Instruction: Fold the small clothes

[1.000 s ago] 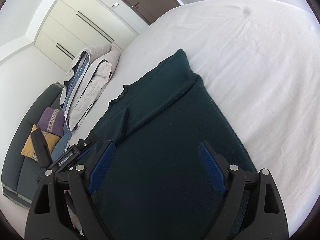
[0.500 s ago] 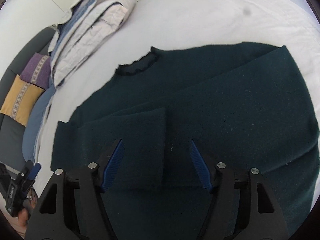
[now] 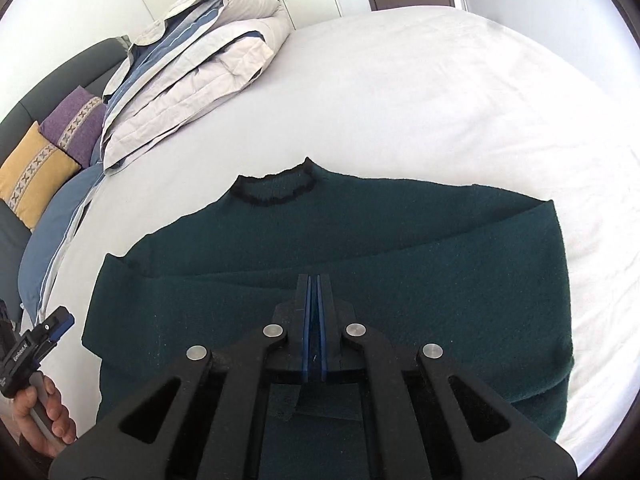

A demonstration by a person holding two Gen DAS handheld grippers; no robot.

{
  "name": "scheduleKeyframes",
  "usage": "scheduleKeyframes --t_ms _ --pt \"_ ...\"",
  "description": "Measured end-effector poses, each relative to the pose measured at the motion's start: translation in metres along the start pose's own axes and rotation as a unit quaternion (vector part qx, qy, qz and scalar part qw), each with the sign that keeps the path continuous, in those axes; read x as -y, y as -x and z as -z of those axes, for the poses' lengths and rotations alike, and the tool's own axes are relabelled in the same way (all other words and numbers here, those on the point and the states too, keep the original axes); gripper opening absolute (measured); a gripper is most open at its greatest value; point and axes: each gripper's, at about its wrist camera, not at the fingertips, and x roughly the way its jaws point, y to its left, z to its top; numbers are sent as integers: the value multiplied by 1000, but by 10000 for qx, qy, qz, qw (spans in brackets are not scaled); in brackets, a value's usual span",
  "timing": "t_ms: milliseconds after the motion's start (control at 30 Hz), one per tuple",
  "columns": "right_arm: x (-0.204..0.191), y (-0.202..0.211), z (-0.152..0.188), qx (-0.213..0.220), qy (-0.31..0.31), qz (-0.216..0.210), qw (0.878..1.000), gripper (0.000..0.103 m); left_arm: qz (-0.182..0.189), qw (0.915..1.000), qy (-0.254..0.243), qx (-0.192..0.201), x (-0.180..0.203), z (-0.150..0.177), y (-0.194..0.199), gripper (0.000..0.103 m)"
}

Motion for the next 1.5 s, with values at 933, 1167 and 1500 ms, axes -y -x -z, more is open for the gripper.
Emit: scheduleKeyframes --t_ms 933,1167,1500 --pt "3 -21 7 -293 156 111 9994 6 -80 9999 106 -82 -15 3 -1 71" --pt "28 -33 17 -336 -46 36 9994 6 -387 9991 -38 -190 -13 -26 -27 71" --pt "15 -32 12 -329 457 228 9982 6 -621 9929 -223 -993 -6 -66 -118 51"
